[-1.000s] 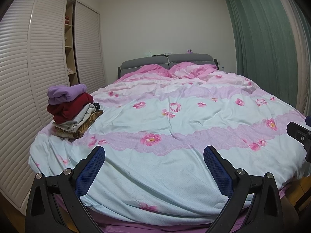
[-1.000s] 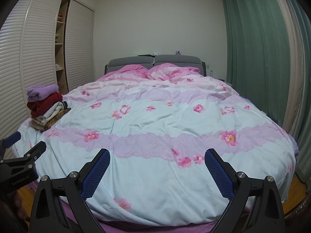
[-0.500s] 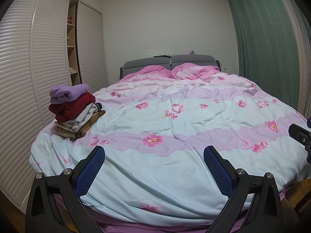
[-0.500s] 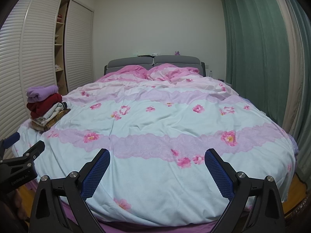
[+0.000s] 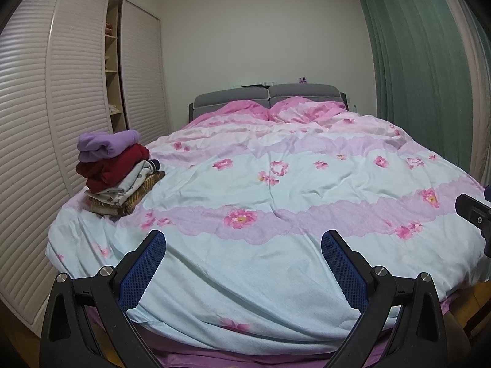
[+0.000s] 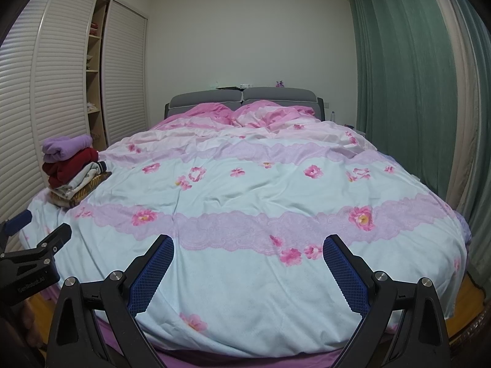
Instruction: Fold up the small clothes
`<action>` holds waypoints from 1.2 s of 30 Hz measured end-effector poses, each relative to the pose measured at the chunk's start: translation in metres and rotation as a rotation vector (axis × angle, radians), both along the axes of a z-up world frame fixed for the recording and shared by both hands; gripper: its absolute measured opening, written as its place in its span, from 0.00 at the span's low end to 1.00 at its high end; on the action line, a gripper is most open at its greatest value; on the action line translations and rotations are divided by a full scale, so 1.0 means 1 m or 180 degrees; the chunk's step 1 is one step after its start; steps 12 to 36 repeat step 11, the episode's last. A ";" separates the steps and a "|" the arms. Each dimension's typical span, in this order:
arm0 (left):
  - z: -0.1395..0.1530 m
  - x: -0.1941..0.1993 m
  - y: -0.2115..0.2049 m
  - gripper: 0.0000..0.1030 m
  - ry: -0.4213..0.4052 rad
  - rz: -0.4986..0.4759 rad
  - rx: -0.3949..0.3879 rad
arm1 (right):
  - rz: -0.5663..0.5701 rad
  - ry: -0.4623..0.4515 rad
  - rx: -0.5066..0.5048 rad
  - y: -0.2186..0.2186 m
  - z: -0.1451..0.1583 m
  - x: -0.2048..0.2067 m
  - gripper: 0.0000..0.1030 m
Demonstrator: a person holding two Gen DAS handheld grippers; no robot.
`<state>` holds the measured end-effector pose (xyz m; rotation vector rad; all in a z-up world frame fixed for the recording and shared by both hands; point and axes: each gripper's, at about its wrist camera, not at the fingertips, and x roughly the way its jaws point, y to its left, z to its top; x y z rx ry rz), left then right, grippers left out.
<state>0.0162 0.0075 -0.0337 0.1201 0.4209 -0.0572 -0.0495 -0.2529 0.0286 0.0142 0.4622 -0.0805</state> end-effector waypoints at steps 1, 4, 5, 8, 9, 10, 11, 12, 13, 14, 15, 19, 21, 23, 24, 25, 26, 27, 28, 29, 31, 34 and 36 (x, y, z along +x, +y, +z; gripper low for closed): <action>0.000 0.000 0.000 1.00 0.0013 -0.0006 -0.0013 | 0.0000 -0.0001 -0.0001 0.000 0.000 0.000 0.96; -0.002 0.002 0.001 1.00 0.0059 -0.0004 -0.0059 | -0.0002 0.0000 0.0004 0.001 0.000 0.000 0.96; -0.002 0.003 0.001 1.00 0.0064 -0.0003 -0.0065 | -0.0001 0.0002 0.0006 0.001 0.001 0.000 0.96; -0.003 0.003 0.000 1.00 0.0037 0.0002 -0.0018 | 0.0001 -0.0001 0.0000 0.001 0.001 0.000 0.96; -0.003 0.003 -0.001 1.00 0.0026 -0.0004 0.0014 | -0.0003 -0.0002 -0.0001 0.001 0.000 -0.001 0.96; -0.004 0.002 -0.003 1.00 0.0029 -0.0011 0.0029 | -0.0002 -0.0003 -0.0005 0.002 0.001 -0.001 0.96; -0.004 0.002 -0.004 1.00 0.0037 -0.0022 0.0036 | -0.0007 -0.0003 -0.0002 0.002 0.001 -0.001 0.96; -0.004 0.002 -0.004 1.00 0.0037 -0.0022 0.0036 | -0.0007 -0.0003 -0.0002 0.002 0.001 -0.001 0.96; -0.004 0.002 -0.004 1.00 0.0037 -0.0022 0.0036 | -0.0007 -0.0003 -0.0002 0.002 0.001 -0.001 0.96; -0.004 0.002 -0.004 1.00 0.0037 -0.0022 0.0036 | -0.0007 -0.0003 -0.0002 0.002 0.001 -0.001 0.96; -0.004 0.002 -0.004 1.00 0.0037 -0.0022 0.0036 | -0.0007 -0.0003 -0.0002 0.002 0.001 -0.001 0.96; -0.004 0.002 -0.004 1.00 0.0037 -0.0022 0.0036 | -0.0007 -0.0003 -0.0002 0.002 0.001 -0.001 0.96; -0.004 0.002 -0.004 1.00 0.0037 -0.0022 0.0036 | -0.0007 -0.0003 -0.0002 0.002 0.001 -0.001 0.96; -0.004 0.002 -0.004 1.00 0.0037 -0.0022 0.0036 | -0.0007 -0.0003 -0.0002 0.002 0.001 -0.001 0.96; -0.004 0.002 -0.004 1.00 0.0037 -0.0022 0.0036 | -0.0007 -0.0003 -0.0002 0.002 0.001 -0.001 0.96; -0.004 0.002 -0.004 1.00 0.0037 -0.0022 0.0036 | -0.0007 -0.0003 -0.0002 0.002 0.001 -0.001 0.96; -0.004 0.002 -0.004 1.00 0.0037 -0.0022 0.0036 | -0.0007 -0.0003 -0.0002 0.002 0.001 -0.001 0.96; -0.004 0.002 -0.004 1.00 0.0037 -0.0022 0.0036 | -0.0007 -0.0003 -0.0002 0.002 0.001 -0.001 0.96; -0.004 0.002 -0.004 1.00 0.0037 -0.0022 0.0036 | -0.0007 -0.0003 -0.0002 0.002 0.001 -0.001 0.96; -0.004 0.002 -0.004 1.00 0.0037 -0.0022 0.0036 | -0.0007 -0.0003 -0.0002 0.002 0.001 -0.001 0.96; -0.004 0.002 -0.004 1.00 0.0037 -0.0022 0.0036 | -0.0007 -0.0003 -0.0002 0.002 0.001 -0.001 0.96; -0.004 0.002 -0.004 1.00 0.0037 -0.0022 0.0036 | -0.0007 -0.0003 -0.0002 0.002 0.001 -0.001 0.96; -0.004 0.002 -0.004 1.00 0.0037 -0.0022 0.0036 | -0.0007 -0.0003 -0.0002 0.002 0.001 -0.001 0.96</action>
